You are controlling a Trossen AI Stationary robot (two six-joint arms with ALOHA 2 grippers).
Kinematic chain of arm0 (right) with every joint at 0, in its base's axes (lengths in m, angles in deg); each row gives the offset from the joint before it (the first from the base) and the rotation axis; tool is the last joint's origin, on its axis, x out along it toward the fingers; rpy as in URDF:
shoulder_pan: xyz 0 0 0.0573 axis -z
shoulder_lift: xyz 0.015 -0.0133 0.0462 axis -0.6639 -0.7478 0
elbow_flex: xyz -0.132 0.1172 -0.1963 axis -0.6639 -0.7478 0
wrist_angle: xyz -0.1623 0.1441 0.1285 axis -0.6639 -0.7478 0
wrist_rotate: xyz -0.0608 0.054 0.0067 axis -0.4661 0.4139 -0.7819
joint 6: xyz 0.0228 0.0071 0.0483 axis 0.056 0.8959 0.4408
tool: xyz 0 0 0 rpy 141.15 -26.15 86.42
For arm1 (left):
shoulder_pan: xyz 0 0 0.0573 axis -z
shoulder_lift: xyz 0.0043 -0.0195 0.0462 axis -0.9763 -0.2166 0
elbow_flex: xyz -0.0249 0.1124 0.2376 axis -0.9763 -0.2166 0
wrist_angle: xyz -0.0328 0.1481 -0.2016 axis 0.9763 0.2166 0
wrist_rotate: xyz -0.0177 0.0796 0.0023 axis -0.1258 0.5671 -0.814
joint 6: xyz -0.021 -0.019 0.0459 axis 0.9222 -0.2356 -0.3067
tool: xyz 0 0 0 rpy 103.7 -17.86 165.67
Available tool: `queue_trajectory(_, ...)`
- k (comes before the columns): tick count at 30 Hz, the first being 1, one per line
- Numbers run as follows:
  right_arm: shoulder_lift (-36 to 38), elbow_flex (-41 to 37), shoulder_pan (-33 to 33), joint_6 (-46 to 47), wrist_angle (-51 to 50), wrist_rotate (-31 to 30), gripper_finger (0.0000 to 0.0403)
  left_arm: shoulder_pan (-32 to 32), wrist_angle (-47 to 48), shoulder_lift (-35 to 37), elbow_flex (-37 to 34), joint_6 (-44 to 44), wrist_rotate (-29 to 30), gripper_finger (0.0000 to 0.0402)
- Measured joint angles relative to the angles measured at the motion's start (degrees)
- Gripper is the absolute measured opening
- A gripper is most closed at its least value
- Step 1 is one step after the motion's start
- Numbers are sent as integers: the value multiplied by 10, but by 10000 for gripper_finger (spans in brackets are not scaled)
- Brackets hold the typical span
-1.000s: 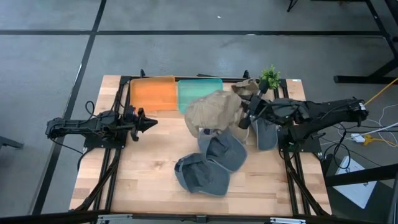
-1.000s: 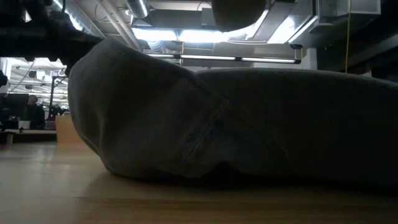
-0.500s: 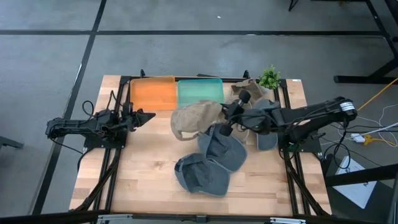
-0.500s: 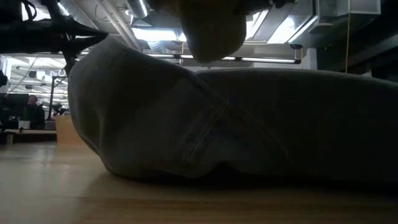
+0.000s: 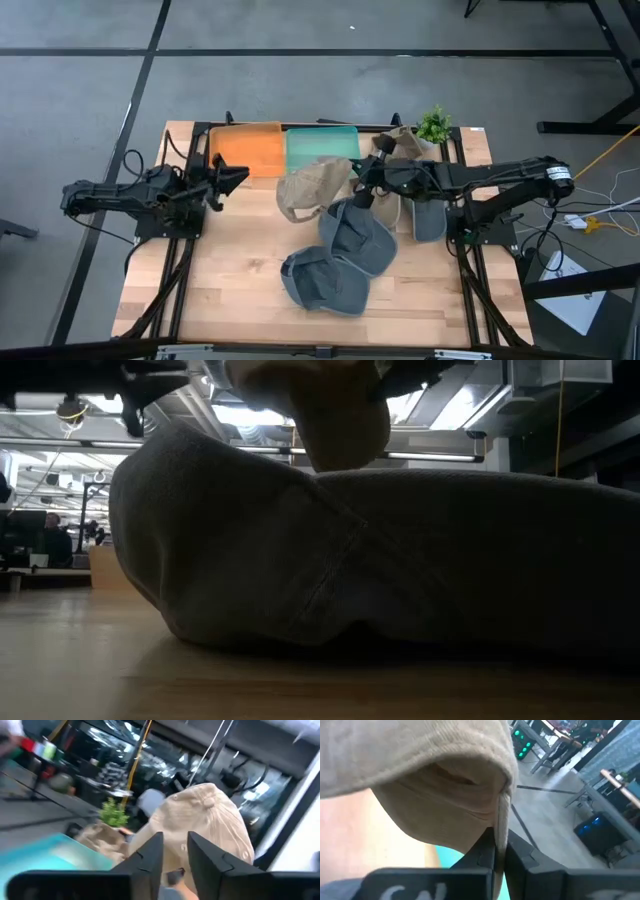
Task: Pick & Place hat
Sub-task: Put the bottom brown cap into the green bin
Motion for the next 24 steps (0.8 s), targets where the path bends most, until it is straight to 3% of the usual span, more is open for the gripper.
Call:
queue_trajectory(7, -1, 0, 24, -37, 0, 0, 19, 0, 88, -162, 147, -114, 13, 173)
queue_trajectory(14, -1, 0, 36, -31, -4, -1, 26, 0, 103, -294, 247, -209, 55, 224)
queue_trajectory(24, -1, 0, 42, -25, -7, 6, 14, -3, 110, -346, 274, -245, 21, 240)
